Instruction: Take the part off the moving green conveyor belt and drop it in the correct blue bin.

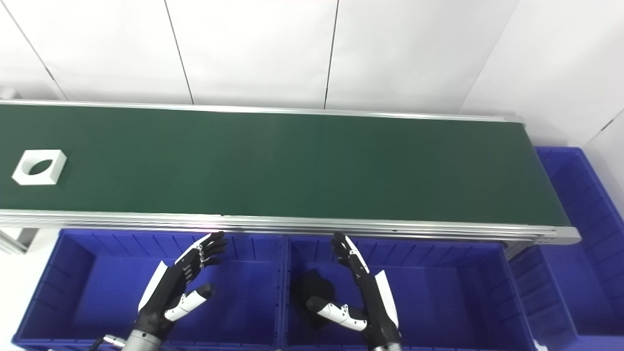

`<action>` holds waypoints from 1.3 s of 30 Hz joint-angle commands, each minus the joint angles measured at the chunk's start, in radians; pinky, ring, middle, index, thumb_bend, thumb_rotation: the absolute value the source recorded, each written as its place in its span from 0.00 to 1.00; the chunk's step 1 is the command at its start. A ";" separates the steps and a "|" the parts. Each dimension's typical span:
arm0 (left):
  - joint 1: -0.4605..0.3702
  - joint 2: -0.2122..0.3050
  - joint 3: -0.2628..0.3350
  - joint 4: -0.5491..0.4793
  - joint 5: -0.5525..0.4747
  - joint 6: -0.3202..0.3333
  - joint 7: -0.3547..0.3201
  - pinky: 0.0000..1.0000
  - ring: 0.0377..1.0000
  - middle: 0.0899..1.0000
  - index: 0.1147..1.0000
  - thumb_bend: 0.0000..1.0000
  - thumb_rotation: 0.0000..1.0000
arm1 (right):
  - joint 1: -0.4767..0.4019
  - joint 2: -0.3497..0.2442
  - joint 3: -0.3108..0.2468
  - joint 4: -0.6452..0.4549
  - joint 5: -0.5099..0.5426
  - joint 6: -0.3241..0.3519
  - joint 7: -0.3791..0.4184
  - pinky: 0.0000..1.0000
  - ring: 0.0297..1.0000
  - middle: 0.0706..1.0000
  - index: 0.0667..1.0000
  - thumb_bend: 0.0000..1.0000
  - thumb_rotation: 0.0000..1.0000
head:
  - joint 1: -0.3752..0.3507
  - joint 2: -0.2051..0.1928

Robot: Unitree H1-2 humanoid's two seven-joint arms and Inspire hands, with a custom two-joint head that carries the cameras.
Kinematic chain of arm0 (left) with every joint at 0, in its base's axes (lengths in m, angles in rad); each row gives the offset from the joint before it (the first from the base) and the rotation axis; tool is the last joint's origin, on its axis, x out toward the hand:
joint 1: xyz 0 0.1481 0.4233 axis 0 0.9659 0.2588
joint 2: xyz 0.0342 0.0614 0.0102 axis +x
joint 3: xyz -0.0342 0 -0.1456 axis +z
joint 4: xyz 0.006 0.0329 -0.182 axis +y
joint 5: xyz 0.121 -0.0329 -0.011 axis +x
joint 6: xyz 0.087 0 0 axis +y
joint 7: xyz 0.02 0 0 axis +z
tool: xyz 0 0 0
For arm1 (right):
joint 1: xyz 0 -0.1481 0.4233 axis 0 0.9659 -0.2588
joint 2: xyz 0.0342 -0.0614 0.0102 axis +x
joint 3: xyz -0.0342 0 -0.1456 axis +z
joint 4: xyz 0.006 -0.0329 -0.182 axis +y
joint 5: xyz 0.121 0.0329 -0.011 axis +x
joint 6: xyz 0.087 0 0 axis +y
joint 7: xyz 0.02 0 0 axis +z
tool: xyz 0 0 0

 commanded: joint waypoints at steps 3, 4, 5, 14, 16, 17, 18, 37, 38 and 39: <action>-0.016 0.008 -0.011 -0.026 0.035 -0.030 0.032 0.81 0.84 0.84 0.85 0.74 0.80 | -0.007 0.002 -0.004 -0.019 0.001 -0.059 -0.005 0.85 0.87 0.88 0.92 0.91 0.61 | 0.001 0.000; -0.016 0.009 -0.012 -0.025 0.034 -0.030 0.032 0.81 0.84 0.84 0.85 0.74 0.80 | -0.007 0.002 -0.005 -0.019 0.001 -0.059 -0.006 0.85 0.86 0.88 0.92 0.91 0.61 | 0.001 0.000; -0.016 0.011 -0.013 -0.025 0.032 -0.030 0.033 0.80 0.84 0.84 0.85 0.74 0.80 | -0.007 0.002 -0.005 -0.019 0.000 -0.059 -0.006 0.85 0.87 0.88 0.92 0.91 0.61 | 0.001 0.000; -0.016 0.006 -0.007 -0.021 0.019 -0.030 0.023 0.79 0.83 0.85 0.85 0.74 0.78 | -0.005 0.004 -0.005 -0.024 -0.007 -0.059 -0.012 0.85 0.87 0.88 0.92 0.91 0.61 | 0.000 0.001; -0.015 0.005 -0.005 -0.020 0.016 -0.030 0.017 0.79 0.84 0.85 0.85 0.74 0.78 | -0.007 0.003 -0.004 -0.022 -0.006 -0.060 -0.014 0.86 0.87 0.87 0.92 0.91 0.61 | 0.001 0.001; -0.015 0.005 -0.004 -0.021 0.014 -0.030 0.014 0.79 0.84 0.85 0.85 0.74 0.78 | -0.007 0.003 -0.003 -0.021 -0.004 -0.060 -0.014 0.86 0.87 0.87 0.92 0.91 0.61 | 0.001 0.001; -0.014 0.005 -0.003 -0.022 0.013 -0.030 0.012 0.79 0.84 0.85 0.85 0.74 0.77 | -0.008 0.002 -0.003 -0.021 -0.004 -0.060 -0.014 0.85 0.87 0.87 0.92 0.91 0.61 | 0.001 0.001; -0.036 -0.026 -0.066 0.046 0.043 -0.030 0.059 0.81 0.84 0.83 0.83 0.80 0.73 | 0.000 -0.060 0.024 -0.005 0.034 -0.061 -0.048 0.83 0.86 0.88 0.93 0.86 0.58 | 0.294 -0.142; -0.043 -0.024 -0.081 0.055 0.052 -0.030 0.078 0.80 0.84 0.84 0.83 0.80 0.72 | 0.000 -0.065 0.028 -0.006 0.031 -0.061 -0.055 0.83 0.86 0.88 0.93 0.85 0.57 | 0.302 -0.149; -0.048 -0.021 -0.093 0.062 0.058 -0.030 0.095 0.80 0.83 0.84 0.83 0.80 0.71 | -0.001 -0.070 0.032 -0.005 0.030 -0.061 -0.062 0.82 0.86 0.88 0.93 0.84 0.57 | 0.307 -0.155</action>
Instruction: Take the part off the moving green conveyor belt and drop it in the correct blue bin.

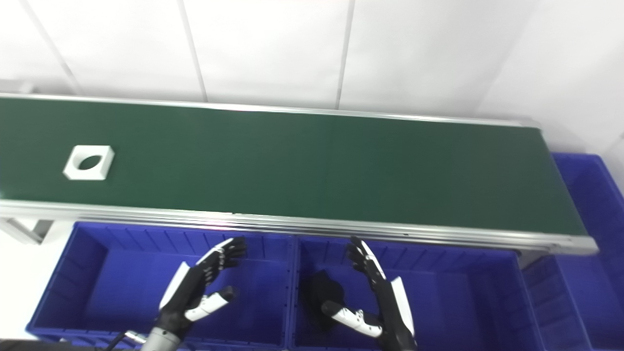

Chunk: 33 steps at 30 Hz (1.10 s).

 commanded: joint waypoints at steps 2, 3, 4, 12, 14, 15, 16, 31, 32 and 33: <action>-0.040 0.015 -0.036 -0.002 0.034 -0.030 0.083 0.79 0.83 0.84 0.84 0.79 0.71 | -0.006 -0.013 0.016 -0.015 0.000 -0.055 -0.037 0.82 0.86 0.87 0.93 0.83 0.56 | 0.010 -0.017; -0.045 0.019 -0.048 -0.002 0.036 -0.030 0.098 0.79 0.83 0.84 0.84 0.79 0.71 | -0.009 -0.015 0.021 -0.011 -0.002 -0.055 -0.047 0.82 0.85 0.87 0.93 0.82 0.56 | 0.009 -0.023; -0.049 0.024 -0.059 -0.009 0.036 -0.030 0.112 0.79 0.83 0.84 0.84 0.79 0.72 | -0.011 -0.018 0.027 -0.010 -0.010 -0.055 -0.059 0.81 0.85 0.87 0.92 0.82 0.56 | 0.009 -0.023; -0.106 0.076 -0.062 -0.131 0.042 -0.030 0.182 0.81 0.84 0.84 0.84 0.78 0.74 | -0.023 -0.034 0.061 -0.008 -0.007 -0.055 -0.095 0.80 0.84 0.86 0.92 0.79 0.51 | -0.005 -0.043; -0.134 0.103 -0.064 -0.166 0.068 -0.030 0.220 0.80 0.83 0.84 0.85 0.76 0.77 | -0.022 -0.033 0.063 -0.007 -0.010 -0.055 -0.104 0.80 0.84 0.85 0.91 0.80 0.51 | -0.015 -0.044; -0.144 0.111 -0.060 -0.180 0.073 -0.030 0.235 0.78 0.81 0.83 0.84 0.77 0.78 | -0.023 -0.033 0.065 -0.005 -0.010 -0.055 -0.107 0.80 0.84 0.85 0.91 0.80 0.50 | -0.022 -0.044; -0.148 0.117 -0.051 -0.194 0.061 -0.030 0.231 0.78 0.81 0.83 0.84 0.77 0.78 | -0.023 -0.033 0.066 -0.004 -0.009 -0.055 -0.110 0.80 0.84 0.85 0.91 0.80 0.50 | -0.024 -0.045; -0.216 0.147 0.236 -0.307 -0.035 -0.030 -0.020 0.80 0.83 0.85 0.86 0.75 0.68 | -0.036 -0.038 0.090 0.029 0.008 -0.055 -0.152 0.79 0.83 0.85 0.90 0.80 0.47 | -0.045 -0.070; -0.231 0.158 0.247 -0.296 -0.023 -0.030 -0.024 0.80 0.84 0.86 0.87 0.74 0.64 | -0.036 -0.039 0.092 0.030 0.009 -0.055 -0.152 0.80 0.83 0.85 0.90 0.79 0.46 | -0.053 -0.071; -0.241 0.166 0.254 -0.288 -0.016 -0.030 -0.025 0.79 0.84 0.86 0.87 0.74 0.60 | -0.037 -0.040 0.093 0.031 0.011 -0.055 -0.152 0.80 0.83 0.86 0.90 0.79 0.45 | -0.053 -0.071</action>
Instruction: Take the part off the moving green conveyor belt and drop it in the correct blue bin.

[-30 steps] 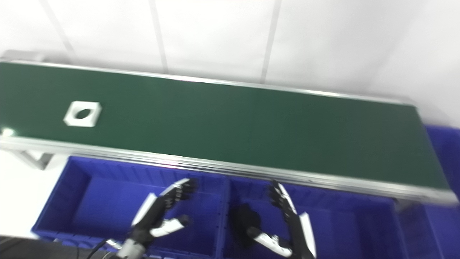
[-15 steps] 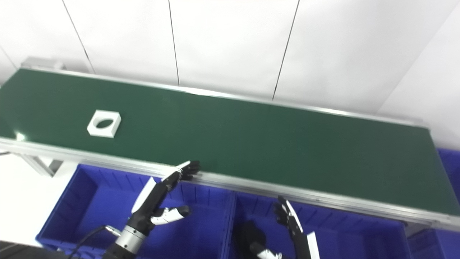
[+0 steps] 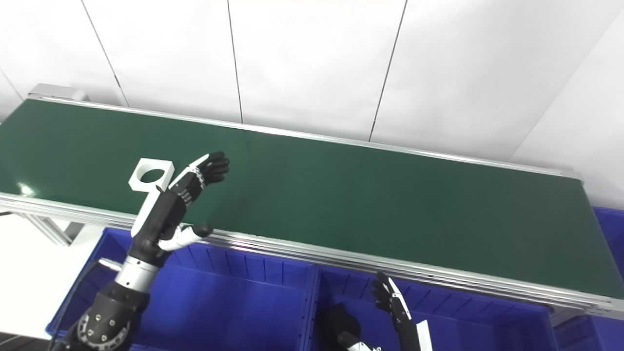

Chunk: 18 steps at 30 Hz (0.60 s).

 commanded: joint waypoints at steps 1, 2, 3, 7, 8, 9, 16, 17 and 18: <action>-0.061 0.036 0.030 0.004 0.026 -0.029 -0.004 0.79 0.84 0.86 0.87 0.74 0.59 | -0.008 -0.006 0.005 -0.018 0.004 -0.054 -0.019 0.80 0.83 0.86 0.90 0.78 0.45 | 0.001 0.001; -0.071 0.041 0.034 0.015 0.033 -0.029 0.000 0.80 0.84 0.86 0.87 0.74 0.53 | -0.010 -0.008 0.008 -0.016 0.006 -0.054 -0.021 0.80 0.83 0.86 0.90 0.78 0.45 | -0.011 0.001; -0.089 0.048 0.040 0.034 0.037 -0.029 0.002 0.80 0.84 0.86 0.86 0.73 0.51 | -0.011 -0.010 0.010 -0.013 0.010 -0.054 -0.022 0.79 0.83 0.86 0.90 0.78 0.45 | -0.021 0.001; -0.154 0.075 0.036 0.116 0.070 -0.030 0.033 0.79 0.84 0.85 0.87 0.74 0.39 | -0.010 -0.018 0.011 -0.017 0.015 -0.054 -0.021 0.79 0.83 0.85 0.89 0.79 0.44 | -0.043 0.003; -0.173 0.085 0.029 0.143 0.088 -0.030 0.053 0.81 0.84 0.85 0.87 0.74 0.35 | -0.009 -0.020 0.010 -0.020 0.015 -0.054 -0.020 0.79 0.83 0.85 0.89 0.80 0.43 | -0.047 0.002; -0.185 0.091 0.022 0.159 0.099 -0.030 0.068 0.81 0.84 0.85 0.87 0.74 0.34 | -0.008 -0.022 0.009 -0.021 0.016 -0.054 -0.020 0.79 0.83 0.85 0.89 0.80 0.42 | -0.047 0.002; -0.285 0.150 -0.075 0.303 0.148 -0.030 0.188 0.78 0.84 0.85 0.87 0.71 0.25 | -0.001 -0.029 0.004 -0.031 0.018 -0.054 -0.022 0.77 0.81 0.83 0.88 0.83 0.40 | -0.075 0.009; -0.295 0.153 -0.085 0.315 0.148 -0.030 0.197 0.79 0.84 0.85 0.87 0.71 0.26 | -0.001 -0.031 0.003 -0.032 0.017 -0.054 -0.022 0.76 0.80 0.83 0.87 0.83 0.40 | -0.074 0.009; -0.303 0.157 -0.095 0.323 0.145 -0.030 0.203 0.79 0.84 0.86 0.87 0.71 0.26 | 0.000 -0.031 0.001 -0.034 0.017 -0.054 -0.022 0.76 0.80 0.83 0.87 0.83 0.39 | -0.072 0.011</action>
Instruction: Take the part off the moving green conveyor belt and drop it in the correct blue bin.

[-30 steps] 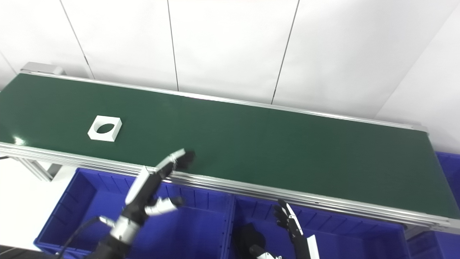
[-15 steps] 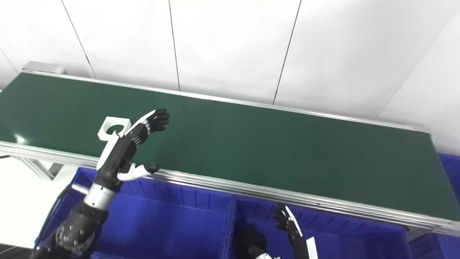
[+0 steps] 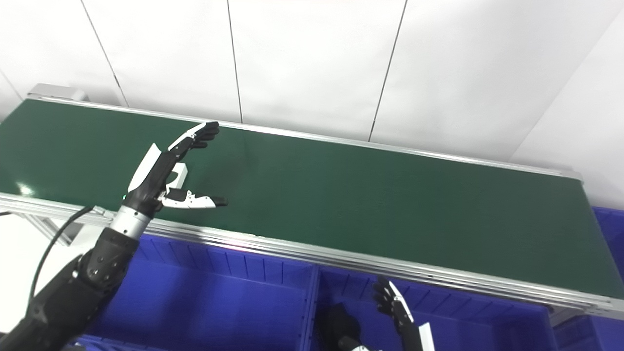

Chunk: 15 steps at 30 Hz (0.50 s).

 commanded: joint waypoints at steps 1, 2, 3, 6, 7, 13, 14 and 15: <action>-0.058 0.033 -0.016 0.000 0.001 -0.027 0.038 0.79 0.84 0.86 0.87 0.71 0.26 | 0.001 -0.003 -0.008 -0.034 0.003 -0.054 -0.008 0.76 0.80 0.83 0.87 0.83 0.39 | 0.006 0.004; -0.070 0.040 -0.028 0.012 0.000 -0.027 0.042 0.79 0.84 0.86 0.87 0.70 0.25 | 0.001 -0.003 -0.008 -0.035 0.007 -0.054 -0.008 0.76 0.80 0.82 0.87 0.83 0.39 | 0.008 0.004; -0.084 0.048 -0.042 0.028 0.006 -0.027 0.048 0.80 0.84 0.86 0.87 0.70 0.24 | 0.001 -0.004 -0.008 -0.036 0.008 -0.054 -0.008 0.77 0.80 0.82 0.87 0.82 0.39 | 0.011 0.005; -0.120 0.070 -0.066 0.080 0.027 -0.027 0.048 0.81 0.86 0.87 0.87 0.71 0.25 | 0.001 -0.006 -0.009 -0.040 0.019 -0.054 0.000 0.78 0.80 0.82 0.87 0.81 0.38 | 0.023 0.008; -0.127 0.074 -0.070 0.091 0.030 -0.027 0.046 0.81 0.86 0.87 0.87 0.71 0.25 | 0.002 -0.007 -0.010 -0.040 0.020 -0.054 0.001 0.78 0.80 0.82 0.87 0.81 0.38 | 0.023 0.008; -0.187 0.096 -0.063 0.202 0.067 -0.027 -0.018 0.82 0.87 0.88 0.88 0.76 0.25 | 0.005 -0.011 -0.019 -0.042 0.039 -0.054 0.013 0.80 0.80 0.82 0.88 0.81 0.38 | 0.080 0.013; -0.195 0.096 -0.057 0.217 0.075 -0.027 -0.033 0.81 0.87 0.89 0.88 0.78 0.24 | 0.008 -0.011 -0.025 -0.046 0.054 -0.054 0.030 0.83 0.82 0.83 0.89 0.80 0.38 | 0.099 0.016; -0.200 0.096 -0.052 0.227 0.082 -0.027 -0.045 0.81 0.87 0.89 0.88 0.78 0.24 | 0.010 -0.011 -0.030 -0.048 0.067 -0.054 0.044 0.84 0.83 0.84 0.90 0.80 0.37 | 0.102 0.016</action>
